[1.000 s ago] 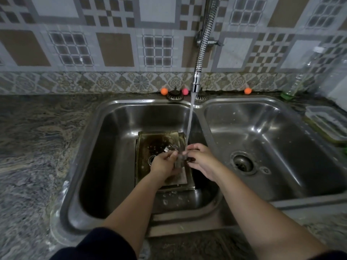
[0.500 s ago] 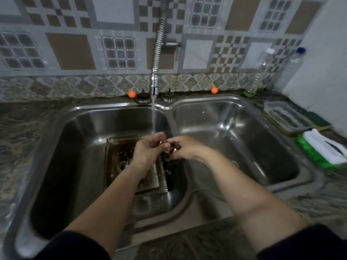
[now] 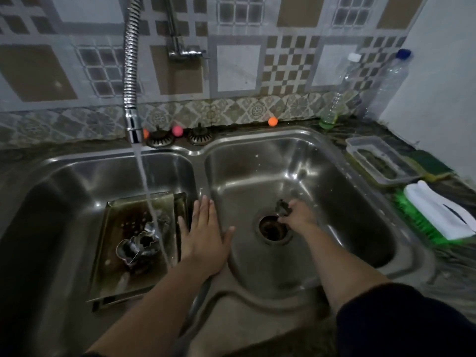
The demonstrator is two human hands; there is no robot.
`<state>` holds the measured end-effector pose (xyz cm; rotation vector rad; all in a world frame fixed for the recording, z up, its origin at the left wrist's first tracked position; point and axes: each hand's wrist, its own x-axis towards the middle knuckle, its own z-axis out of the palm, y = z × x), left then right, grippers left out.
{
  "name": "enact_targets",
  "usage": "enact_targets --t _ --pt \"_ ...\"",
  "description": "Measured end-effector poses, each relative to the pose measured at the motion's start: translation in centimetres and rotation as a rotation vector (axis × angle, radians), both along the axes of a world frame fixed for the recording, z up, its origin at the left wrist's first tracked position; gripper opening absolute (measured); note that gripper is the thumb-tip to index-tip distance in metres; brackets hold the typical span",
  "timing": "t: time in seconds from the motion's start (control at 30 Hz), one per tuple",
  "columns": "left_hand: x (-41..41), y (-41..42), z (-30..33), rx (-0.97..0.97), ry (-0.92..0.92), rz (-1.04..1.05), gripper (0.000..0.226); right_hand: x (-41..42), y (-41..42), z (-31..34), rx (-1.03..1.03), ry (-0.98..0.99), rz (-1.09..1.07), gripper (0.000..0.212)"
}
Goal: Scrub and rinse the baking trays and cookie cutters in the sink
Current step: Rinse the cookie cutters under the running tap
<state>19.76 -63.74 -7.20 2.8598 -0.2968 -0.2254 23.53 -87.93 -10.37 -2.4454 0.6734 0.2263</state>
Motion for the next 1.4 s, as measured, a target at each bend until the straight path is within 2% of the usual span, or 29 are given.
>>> enact_targets --t 0.2,0.43,0.67,0.87,0.97,1.13,1.17,1.27,1.33,1.4 --pt "0.2 0.3 -0.5 0.052 -0.029 0.009 0.07 2.1 -6.0 -5.1 -0.161 0.113 -0.152 0.056" --pt "0.7 0.4 -0.7 0.002 -0.036 0.005 0.068 2.8 -5.9 -5.5 -0.238 0.1 -0.189 0.051" --pt "0.7 0.5 -0.5 -0.023 -0.037 -0.014 0.068 1.3 -2.5 -2.0 -0.174 0.017 -0.034 0.056" --pt "0.1 1.2 -0.2 -0.057 -0.014 -0.072 0.068 -1.0 5.4 3.3 -0.109 -0.103 0.16 0.041" --pt "-0.7 3.6 -0.6 -0.123 0.072 -0.123 0.064 -2.1 11.5 6.2 -0.127 -0.206 0.299 0.035" --pt "-0.7 10.9 -2.4 -0.279 0.206 0.064 0.062 -6.7 21.6 6.9 -0.298 -0.362 0.564 0.028" --pt "-0.6 12.4 -2.9 -0.246 0.231 0.086 0.059 -7.3 23.2 6.2 -0.315 -0.318 0.626 0.028" --pt "-0.3 16.2 -3.6 -0.188 0.301 0.175 0.063 -7.2 27.2 3.6 -0.284 0.015 0.769 0.038" --pt "0.0 17.9 -3.7 -0.221 0.303 0.232 0.066 -6.1 29.2 2.2 -0.133 0.128 0.715 0.045" --pt "0.4 19.1 -3.9 -0.273 0.287 0.295 0.066 -4.6 30.8 0.8 -0.006 0.099 0.569 0.05"
